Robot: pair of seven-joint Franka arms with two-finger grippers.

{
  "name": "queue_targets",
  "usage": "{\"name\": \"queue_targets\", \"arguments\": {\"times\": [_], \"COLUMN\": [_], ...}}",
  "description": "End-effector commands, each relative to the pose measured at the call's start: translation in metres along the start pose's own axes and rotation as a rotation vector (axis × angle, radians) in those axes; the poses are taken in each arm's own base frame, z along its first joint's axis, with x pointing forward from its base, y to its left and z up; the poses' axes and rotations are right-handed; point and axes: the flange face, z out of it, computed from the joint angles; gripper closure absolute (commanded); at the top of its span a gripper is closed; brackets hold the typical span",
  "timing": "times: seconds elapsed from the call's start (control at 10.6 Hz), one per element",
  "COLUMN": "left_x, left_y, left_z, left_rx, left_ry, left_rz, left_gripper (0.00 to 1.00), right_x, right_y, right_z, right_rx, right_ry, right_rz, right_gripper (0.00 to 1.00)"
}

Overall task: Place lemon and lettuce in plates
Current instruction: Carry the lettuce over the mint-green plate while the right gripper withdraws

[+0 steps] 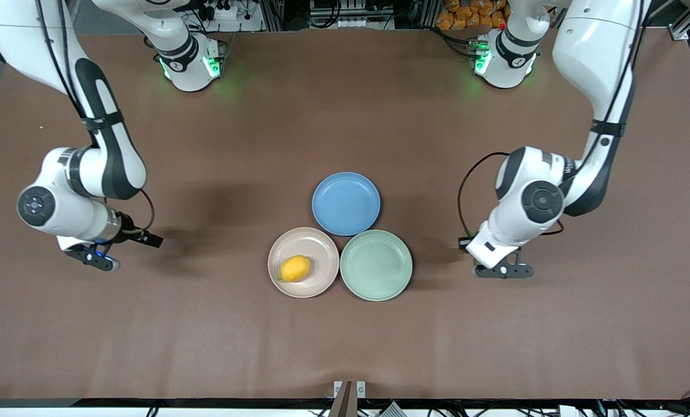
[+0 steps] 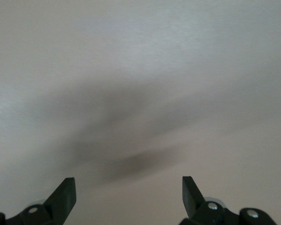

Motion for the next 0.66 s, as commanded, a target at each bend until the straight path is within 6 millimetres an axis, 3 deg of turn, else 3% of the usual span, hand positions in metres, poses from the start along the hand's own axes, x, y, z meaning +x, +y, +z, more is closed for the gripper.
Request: {"name": "queue_targets", "arguments": {"times": [0.0,0.38,0.57], "left_x": [0.004,0.007,0.008], "left_y": [0.029,0.082,0.105], "left_z": [0.005,0.014,0.010], "left_rx": [-0.069,-0.099,-0.125], "left_ry": [-0.034,-0.029,-0.018], "left_rz": [-0.095,-0.160,-0.181], "left_gripper": [1.00,1.00,1.00], "right_x": [-0.020,-0.054,-0.060], "right_y": [0.041,0.048,0.056], "right_z": [-0.013,-0.003,-0.011], "right_rx": [0.014,0.039,0.034], "right_ry": [0.004,0.100,0.110], "right_rz": [-0.031,-0.039,-0.044], "right_gripper": [0.00,0.00,0.00]}}
